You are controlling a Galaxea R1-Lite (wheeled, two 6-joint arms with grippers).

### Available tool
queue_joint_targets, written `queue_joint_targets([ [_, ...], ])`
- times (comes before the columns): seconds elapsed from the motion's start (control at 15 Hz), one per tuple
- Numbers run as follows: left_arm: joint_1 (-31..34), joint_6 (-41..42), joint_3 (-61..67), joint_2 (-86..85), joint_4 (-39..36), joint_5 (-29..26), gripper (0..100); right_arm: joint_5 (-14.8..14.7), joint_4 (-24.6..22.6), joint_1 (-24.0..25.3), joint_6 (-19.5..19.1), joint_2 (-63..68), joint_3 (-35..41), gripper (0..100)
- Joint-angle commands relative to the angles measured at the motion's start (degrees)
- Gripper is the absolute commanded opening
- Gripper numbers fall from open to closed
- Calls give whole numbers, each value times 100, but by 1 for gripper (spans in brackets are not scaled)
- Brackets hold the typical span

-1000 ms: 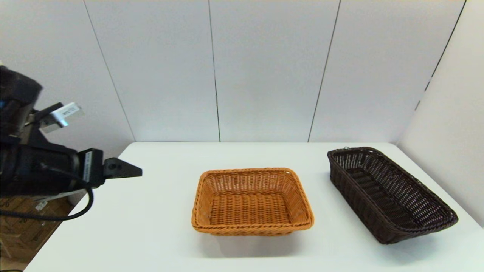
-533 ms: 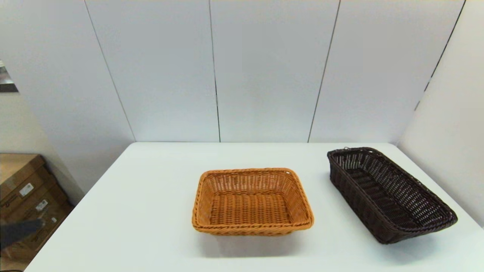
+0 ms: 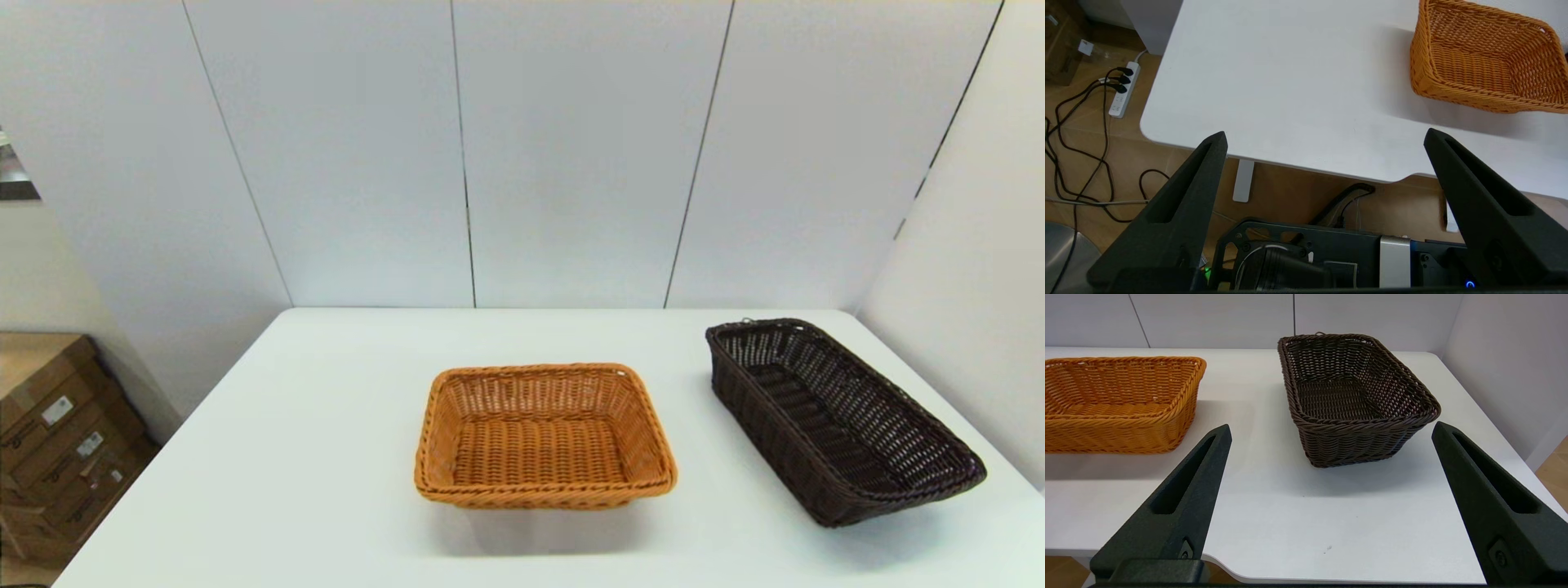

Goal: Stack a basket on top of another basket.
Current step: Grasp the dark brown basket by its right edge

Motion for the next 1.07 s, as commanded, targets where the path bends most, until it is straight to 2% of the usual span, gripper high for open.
queue_joint_targets([
  [0.07,498,229,204,-702,174,-34,100,0,-1,1,-4,-2,9,100],
  [0.47,929,387,688,-1545,174,-614,100,0,-1,1,-4,-2,9,100],
  [0.6,1228,817,785,-1888,183,-772,100,0,-1,1,-4,-2,9,100],
  [0.8,1166,1072,1198,-2442,-20,-948,100,0,-1,1,-4,-2,9,100],
  [0.93,1157,1327,1874,-2855,-661,-1000,100,0,-1,1,-4,-2,9,100],
  [1.07,1157,1318,2824,-2908,-1997,-868,100,0,-1,1,-4,-2,9,100],
])
